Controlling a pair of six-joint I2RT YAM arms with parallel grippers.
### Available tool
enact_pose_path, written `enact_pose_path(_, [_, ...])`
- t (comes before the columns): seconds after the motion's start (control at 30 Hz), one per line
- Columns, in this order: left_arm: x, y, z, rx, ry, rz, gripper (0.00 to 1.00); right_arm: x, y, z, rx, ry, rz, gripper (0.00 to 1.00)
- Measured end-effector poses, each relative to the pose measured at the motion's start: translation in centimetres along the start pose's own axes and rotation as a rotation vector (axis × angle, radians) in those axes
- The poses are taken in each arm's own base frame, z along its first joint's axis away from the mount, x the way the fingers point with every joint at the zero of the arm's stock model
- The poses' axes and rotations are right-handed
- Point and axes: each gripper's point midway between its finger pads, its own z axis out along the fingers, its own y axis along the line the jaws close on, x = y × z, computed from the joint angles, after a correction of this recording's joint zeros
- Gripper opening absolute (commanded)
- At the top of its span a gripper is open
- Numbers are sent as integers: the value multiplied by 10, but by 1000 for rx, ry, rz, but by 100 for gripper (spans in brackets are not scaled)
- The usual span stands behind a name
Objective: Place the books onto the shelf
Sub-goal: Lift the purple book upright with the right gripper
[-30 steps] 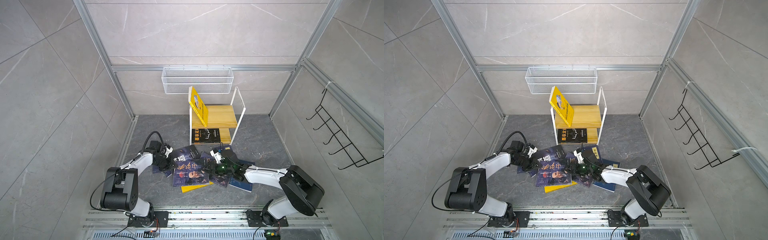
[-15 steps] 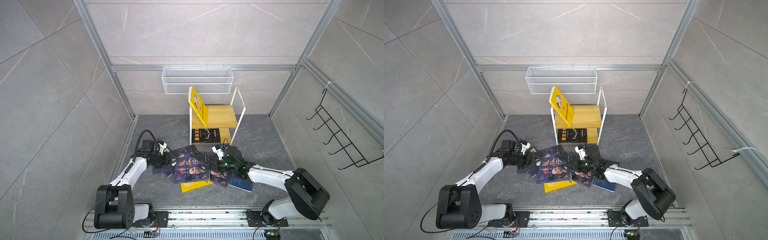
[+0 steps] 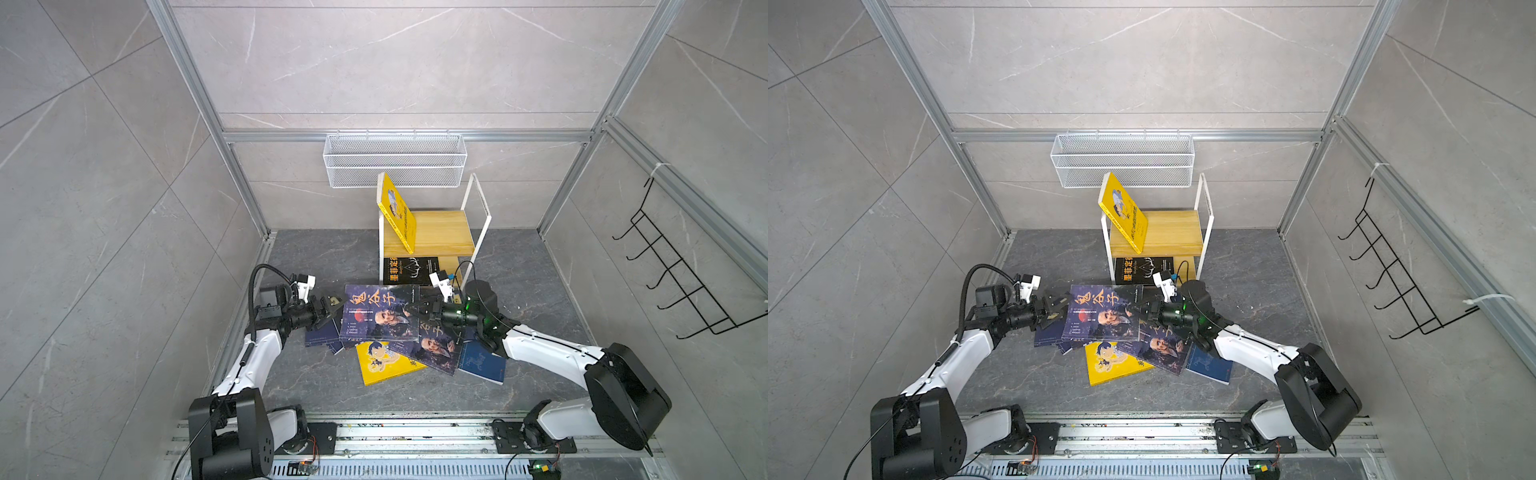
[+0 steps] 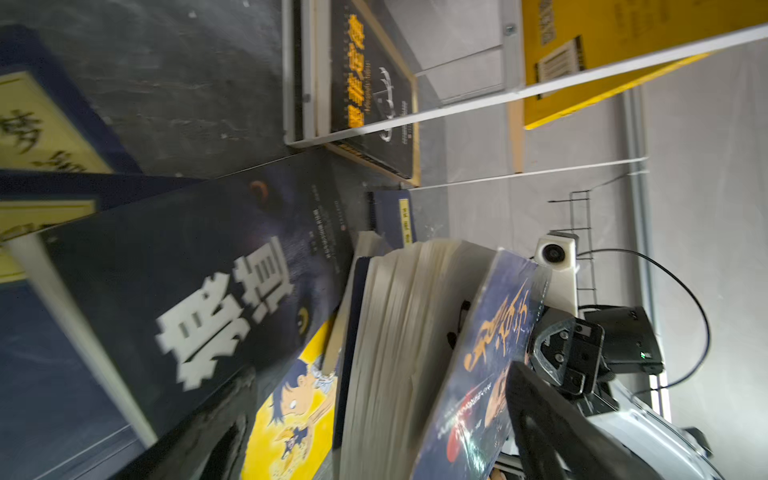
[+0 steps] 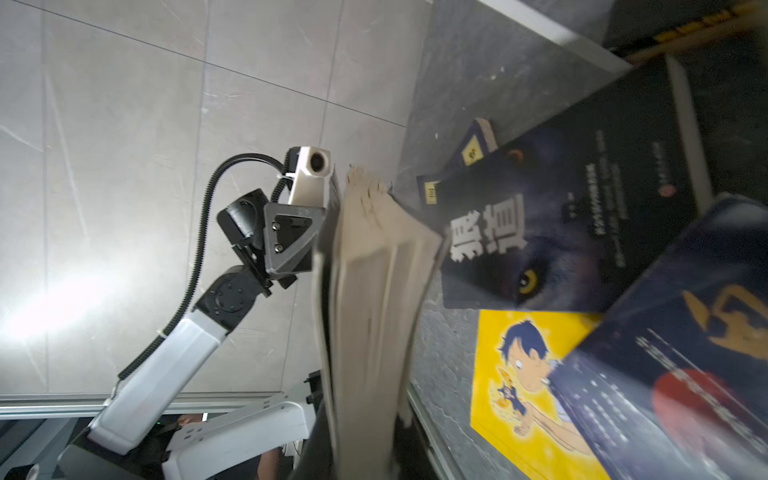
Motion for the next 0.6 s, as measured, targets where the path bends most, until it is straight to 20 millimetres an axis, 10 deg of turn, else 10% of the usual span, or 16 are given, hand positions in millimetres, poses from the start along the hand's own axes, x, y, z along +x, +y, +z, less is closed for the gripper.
enact_pose_path(0.6, [-6,-35,0,170,15,-25,43,-12,14,5,-78,-30,27,0])
